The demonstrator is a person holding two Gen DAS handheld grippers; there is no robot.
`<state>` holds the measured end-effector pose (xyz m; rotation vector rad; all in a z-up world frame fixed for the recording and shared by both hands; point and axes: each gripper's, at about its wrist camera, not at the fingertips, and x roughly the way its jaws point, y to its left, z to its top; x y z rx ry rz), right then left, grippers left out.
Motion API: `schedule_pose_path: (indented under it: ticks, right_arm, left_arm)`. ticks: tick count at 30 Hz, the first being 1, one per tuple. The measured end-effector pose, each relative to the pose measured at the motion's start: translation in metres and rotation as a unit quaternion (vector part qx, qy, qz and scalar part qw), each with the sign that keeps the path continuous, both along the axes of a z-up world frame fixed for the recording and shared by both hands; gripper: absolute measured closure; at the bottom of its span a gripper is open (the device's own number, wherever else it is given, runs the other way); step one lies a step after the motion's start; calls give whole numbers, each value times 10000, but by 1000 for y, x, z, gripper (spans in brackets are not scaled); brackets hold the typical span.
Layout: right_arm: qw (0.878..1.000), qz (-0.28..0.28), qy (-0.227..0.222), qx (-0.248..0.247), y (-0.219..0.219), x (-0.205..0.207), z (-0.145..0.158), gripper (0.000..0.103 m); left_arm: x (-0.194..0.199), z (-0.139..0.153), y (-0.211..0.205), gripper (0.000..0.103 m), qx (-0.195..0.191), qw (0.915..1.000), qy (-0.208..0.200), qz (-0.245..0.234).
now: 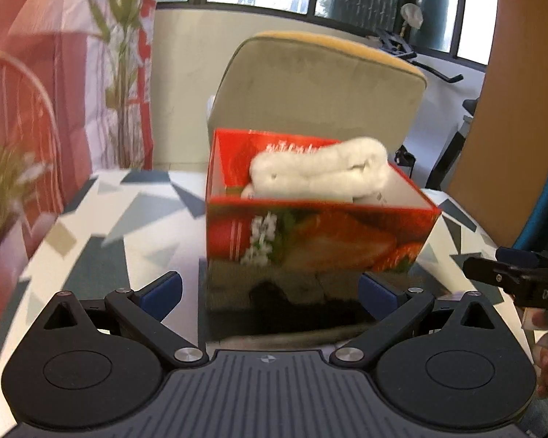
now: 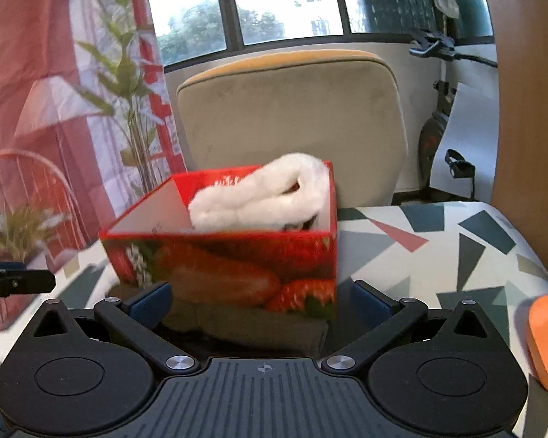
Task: Organize soft objects
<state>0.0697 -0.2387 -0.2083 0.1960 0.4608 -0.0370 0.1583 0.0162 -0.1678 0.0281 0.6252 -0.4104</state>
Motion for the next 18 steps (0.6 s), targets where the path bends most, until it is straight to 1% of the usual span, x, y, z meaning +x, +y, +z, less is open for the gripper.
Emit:
schedule_pose_path:
  ticks: [4,6,8,11,15,18]
  right_arm:
    - [9999,127,115,-3,8,-13,-17,3]
    - [9995,229,239,-22,13,-16,-27,8]
    - [9987,290,397,-94,18,-16,-37,11]
    - [9977,285,609,-100,22,-15,-51,11]
    - [9968,223,759,-121,25,-14,-60,11]
    - [9968,177,776,-103,21,-13,-63,11]
  left_arm:
    - [-8,-20,3,2,-87,9996,254,-1]
    - [-9,-31,6,5,-138,9990,425,78]
    - [-10,-41,10,10,-231,9978,602,153]
    - [-8,-52,13,10,-174,9962,837,195]
    - [-7,-60,15,12,-202,9952,925,245]
    - [-7,-62,12,16,-184,9952,938,199]
